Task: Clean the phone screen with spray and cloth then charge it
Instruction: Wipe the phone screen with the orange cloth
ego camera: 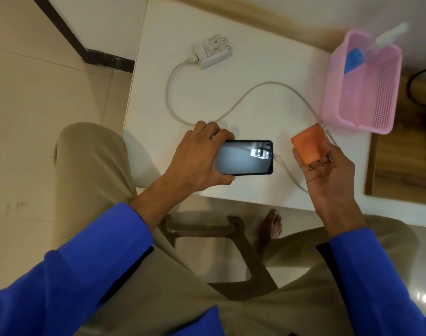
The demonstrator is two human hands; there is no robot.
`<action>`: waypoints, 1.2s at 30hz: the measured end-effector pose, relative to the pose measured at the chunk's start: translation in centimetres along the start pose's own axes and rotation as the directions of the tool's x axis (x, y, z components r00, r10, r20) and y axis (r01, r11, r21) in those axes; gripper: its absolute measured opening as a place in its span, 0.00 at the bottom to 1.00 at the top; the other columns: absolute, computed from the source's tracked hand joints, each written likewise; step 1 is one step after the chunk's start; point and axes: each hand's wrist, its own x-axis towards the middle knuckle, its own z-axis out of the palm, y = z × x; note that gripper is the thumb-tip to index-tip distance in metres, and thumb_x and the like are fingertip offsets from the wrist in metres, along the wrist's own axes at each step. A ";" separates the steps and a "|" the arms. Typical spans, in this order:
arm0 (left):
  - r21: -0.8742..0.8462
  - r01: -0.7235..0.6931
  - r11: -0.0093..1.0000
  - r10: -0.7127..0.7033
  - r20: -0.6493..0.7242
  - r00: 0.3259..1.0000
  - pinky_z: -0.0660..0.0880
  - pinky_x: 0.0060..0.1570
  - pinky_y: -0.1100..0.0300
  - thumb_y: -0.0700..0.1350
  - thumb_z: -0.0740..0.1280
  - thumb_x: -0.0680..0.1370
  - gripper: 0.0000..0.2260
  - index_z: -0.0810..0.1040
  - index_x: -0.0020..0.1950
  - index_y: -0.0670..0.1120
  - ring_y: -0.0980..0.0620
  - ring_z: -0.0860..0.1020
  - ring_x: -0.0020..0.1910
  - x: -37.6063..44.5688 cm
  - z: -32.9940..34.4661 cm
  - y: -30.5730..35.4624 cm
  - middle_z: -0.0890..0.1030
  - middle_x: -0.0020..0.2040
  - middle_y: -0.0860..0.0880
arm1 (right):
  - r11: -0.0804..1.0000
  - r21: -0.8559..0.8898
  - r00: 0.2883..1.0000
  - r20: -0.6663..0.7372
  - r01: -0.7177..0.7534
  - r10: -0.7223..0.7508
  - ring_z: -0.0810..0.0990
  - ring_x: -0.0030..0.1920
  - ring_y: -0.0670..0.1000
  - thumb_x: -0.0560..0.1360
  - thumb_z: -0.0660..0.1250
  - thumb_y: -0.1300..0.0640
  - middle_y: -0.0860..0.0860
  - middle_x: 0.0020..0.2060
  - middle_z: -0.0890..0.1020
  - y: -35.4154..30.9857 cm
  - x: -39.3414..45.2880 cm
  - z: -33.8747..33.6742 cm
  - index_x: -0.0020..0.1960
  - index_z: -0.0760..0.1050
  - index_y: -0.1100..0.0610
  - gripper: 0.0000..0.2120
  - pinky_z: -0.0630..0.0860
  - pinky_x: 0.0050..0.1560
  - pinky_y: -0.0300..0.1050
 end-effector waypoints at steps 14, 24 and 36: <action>0.073 0.001 0.997 0.003 -0.060 0.998 0.65 0.56 0.54 0.71 0.76 0.64 0.40 0.77 0.72 0.54 0.44 0.71 0.61 -0.2 0.7 0.6 0.77 0.64 0.51 | -0.261 -0.624 0.590 0.781 0.736 -0.204 0.77 0.71 0.59 0.86 0.55 0.56 0.58 0.73 0.75 6.9 -2.2 1.0 0.79 0.67 0.57 0.21 0.74 0.71 0.58; 0.016 0.007 1.000 -0.006 -0.049 0.999 0.61 0.53 0.59 0.70 0.78 0.63 0.41 0.78 0.72 0.54 0.46 0.71 0.60 0.1 0.6 0.6 0.78 0.63 0.53 | -0.192 -0.632 0.637 0.769 0.751 -0.044 0.63 0.80 0.51 0.85 0.53 0.51 0.50 0.79 0.66 8.3 -7.0 -3.8 0.80 0.63 0.50 0.23 0.65 0.78 0.58; 0.027 0.035 0.999 -0.033 -0.073 0.997 0.60 0.53 0.57 0.71 0.78 0.61 0.40 0.80 0.70 0.56 0.47 0.71 0.59 0.2 0.8 0.6 0.79 0.61 0.54 | -0.306 -0.587 0.568 0.808 0.750 -0.158 0.69 0.77 0.57 0.85 0.60 0.61 0.57 0.75 0.73 5.9 -2.7 2.3 0.77 0.70 0.57 0.20 0.69 0.76 0.58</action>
